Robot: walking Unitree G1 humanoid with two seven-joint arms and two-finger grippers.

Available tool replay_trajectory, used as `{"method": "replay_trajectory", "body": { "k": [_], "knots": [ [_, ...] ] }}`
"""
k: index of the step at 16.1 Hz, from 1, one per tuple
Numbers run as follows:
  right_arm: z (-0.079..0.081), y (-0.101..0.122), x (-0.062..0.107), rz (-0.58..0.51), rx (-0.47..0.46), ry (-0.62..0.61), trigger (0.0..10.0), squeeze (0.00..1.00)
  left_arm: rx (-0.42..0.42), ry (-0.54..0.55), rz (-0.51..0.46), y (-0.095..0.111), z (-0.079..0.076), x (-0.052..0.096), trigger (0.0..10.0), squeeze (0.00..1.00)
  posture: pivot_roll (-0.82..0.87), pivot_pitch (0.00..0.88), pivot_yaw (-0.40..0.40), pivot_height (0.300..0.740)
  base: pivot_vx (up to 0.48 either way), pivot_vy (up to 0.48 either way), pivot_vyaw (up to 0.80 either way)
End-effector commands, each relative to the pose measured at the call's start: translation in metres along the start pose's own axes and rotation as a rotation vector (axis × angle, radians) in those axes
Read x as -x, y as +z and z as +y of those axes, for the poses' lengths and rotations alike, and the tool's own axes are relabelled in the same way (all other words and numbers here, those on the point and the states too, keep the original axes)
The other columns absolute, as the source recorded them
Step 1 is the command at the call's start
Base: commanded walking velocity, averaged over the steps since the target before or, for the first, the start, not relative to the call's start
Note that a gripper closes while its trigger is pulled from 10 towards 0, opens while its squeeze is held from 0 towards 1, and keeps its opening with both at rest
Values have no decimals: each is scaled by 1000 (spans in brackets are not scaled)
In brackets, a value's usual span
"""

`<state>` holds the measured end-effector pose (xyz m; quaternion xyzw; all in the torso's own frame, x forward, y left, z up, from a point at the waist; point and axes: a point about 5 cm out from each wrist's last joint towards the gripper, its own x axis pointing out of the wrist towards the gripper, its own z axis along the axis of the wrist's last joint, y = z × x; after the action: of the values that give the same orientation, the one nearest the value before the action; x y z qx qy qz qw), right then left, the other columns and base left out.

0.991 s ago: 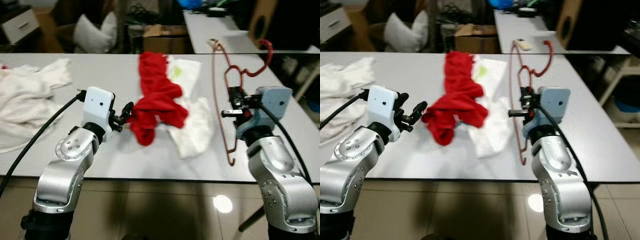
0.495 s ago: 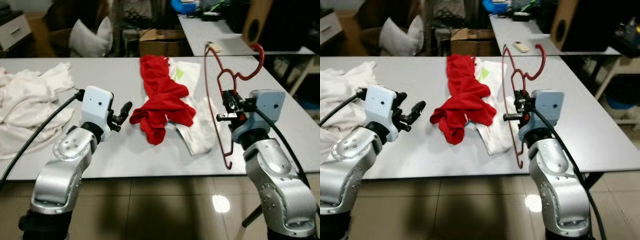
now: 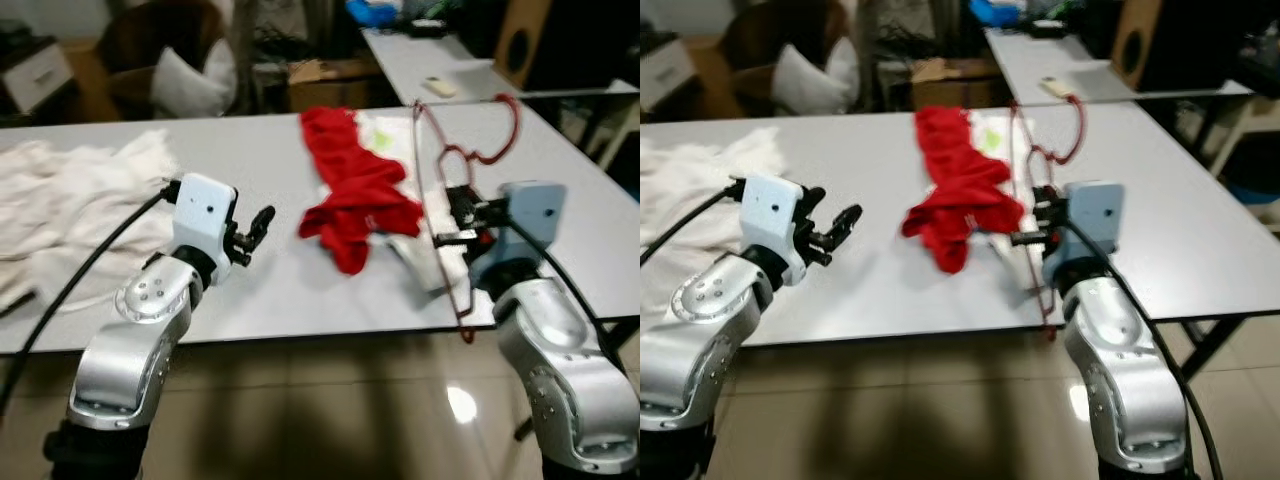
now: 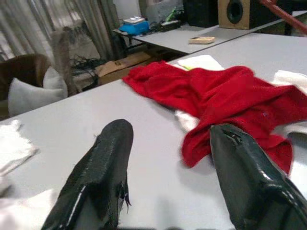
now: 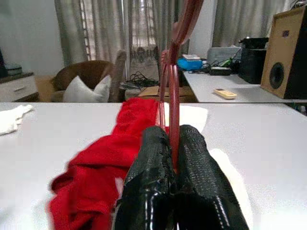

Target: Hang hanger

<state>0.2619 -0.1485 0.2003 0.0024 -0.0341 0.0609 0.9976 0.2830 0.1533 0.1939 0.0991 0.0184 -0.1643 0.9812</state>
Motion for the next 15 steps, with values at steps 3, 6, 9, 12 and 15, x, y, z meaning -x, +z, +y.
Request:
{"method": "replay_trajectory", "body": {
  "k": [3, 6, 9, 12, 15],
  "knots": [
    [5, 1, -2, 3, 13, 19, 10000, 0, -6, 7, 10, 0, 3, 2, 10000, 0, 67, 0, 58, 740, 0, 329, 0],
    [5, 4, -2, -25, 42, 22, 10000, 0, -7, 8, 11, 0, 4, 2, 10000, 0, 68, 0, 58, 740, 0, 326, 0],
    [3, 6, -2, -42, 20, 5, 10000, 0, -8, 6, 12, 0, 3, 1, 10000, 0, 67, 0, 59, 740, 0, 325, 0],
    [2, 7, -1, -54, 19, 1, 10000, 0, -10, 5, 13, 0, 3, 1, 10000, 0, 68, 0, 59, 740, 0, 326, 0],
    [4, 4, -1, -40, 0, 8, 10000, 0, -11, 4, 15, 0, 3, 1, 10000, 0, 70, 0, 57, 740, 0, 329, 0]
  ]
}}
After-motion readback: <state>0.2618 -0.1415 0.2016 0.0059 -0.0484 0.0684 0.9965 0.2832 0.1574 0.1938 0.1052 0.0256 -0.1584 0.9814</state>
